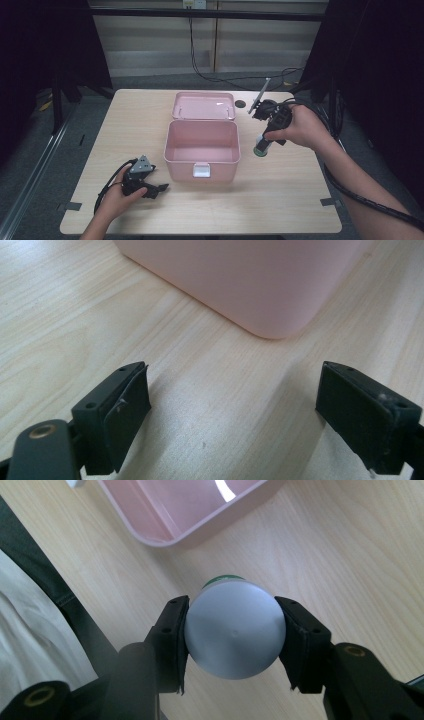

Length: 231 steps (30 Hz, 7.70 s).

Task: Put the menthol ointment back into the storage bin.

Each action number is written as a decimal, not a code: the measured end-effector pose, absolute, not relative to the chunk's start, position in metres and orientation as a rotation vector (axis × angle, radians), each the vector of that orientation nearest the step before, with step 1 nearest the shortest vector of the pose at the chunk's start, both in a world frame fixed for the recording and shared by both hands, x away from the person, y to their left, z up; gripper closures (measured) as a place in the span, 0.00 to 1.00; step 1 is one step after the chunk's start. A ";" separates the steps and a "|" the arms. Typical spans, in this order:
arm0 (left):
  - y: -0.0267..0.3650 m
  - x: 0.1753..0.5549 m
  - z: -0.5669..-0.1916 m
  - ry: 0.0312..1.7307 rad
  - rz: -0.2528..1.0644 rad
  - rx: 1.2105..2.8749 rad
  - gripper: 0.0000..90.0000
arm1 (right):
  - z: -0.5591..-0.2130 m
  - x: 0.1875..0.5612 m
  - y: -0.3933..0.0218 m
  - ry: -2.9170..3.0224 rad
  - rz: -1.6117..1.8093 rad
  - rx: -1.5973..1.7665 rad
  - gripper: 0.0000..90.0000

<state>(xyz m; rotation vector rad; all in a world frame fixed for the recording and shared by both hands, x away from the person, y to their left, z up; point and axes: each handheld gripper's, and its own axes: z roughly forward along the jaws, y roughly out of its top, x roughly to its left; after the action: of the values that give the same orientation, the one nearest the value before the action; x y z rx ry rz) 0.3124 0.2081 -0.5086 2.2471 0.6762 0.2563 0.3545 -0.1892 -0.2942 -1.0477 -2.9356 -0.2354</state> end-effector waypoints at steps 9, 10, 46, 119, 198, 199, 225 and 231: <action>0.208 0.312 -0.509 0.676 0.257 2.247 0.14 | -0.288 0.370 -0.171 -2.892 -0.249 -1.149 0.57; 0.208 0.312 -0.509 0.676 0.257 2.247 0.14 | -0.288 0.370 -0.171 -2.892 -0.249 -1.149 0.57; 0.207 0.312 -0.509 0.683 0.252 2.243 0.14 | -0.303 0.413 -0.098 -2.798 -0.223 -1.361 0.57; 0.206 0.312 -0.509 0.682 0.251 2.243 0.13 | -0.407 0.440 -0.071 -2.605 -0.244 -1.846 0.57; 0.207 0.312 -0.509 0.678 0.247 2.245 0.13 | -0.392 0.430 -0.082 -2.599 -0.246 -1.789 0.39; 0.207 0.312 -0.509 0.678 0.247 2.245 0.13 | -0.391 0.430 -0.082 -2.603 -0.250 -1.784 0.39; 0.207 0.312 -0.509 0.678 0.247 2.245 0.13 | -0.345 0.415 -0.085 -2.724 -0.301 -1.632 0.25; 0.207 0.312 -0.509 0.680 0.251 2.245 0.13 | -0.339 0.410 -0.087 -2.747 -0.308 -1.585 0.25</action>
<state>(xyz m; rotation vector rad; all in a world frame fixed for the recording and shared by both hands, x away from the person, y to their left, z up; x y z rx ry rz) 0.3118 0.2065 -0.5092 2.2452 0.6798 0.2508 0.4101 -0.0869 -0.3392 -1.5850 -2.7469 -0.3082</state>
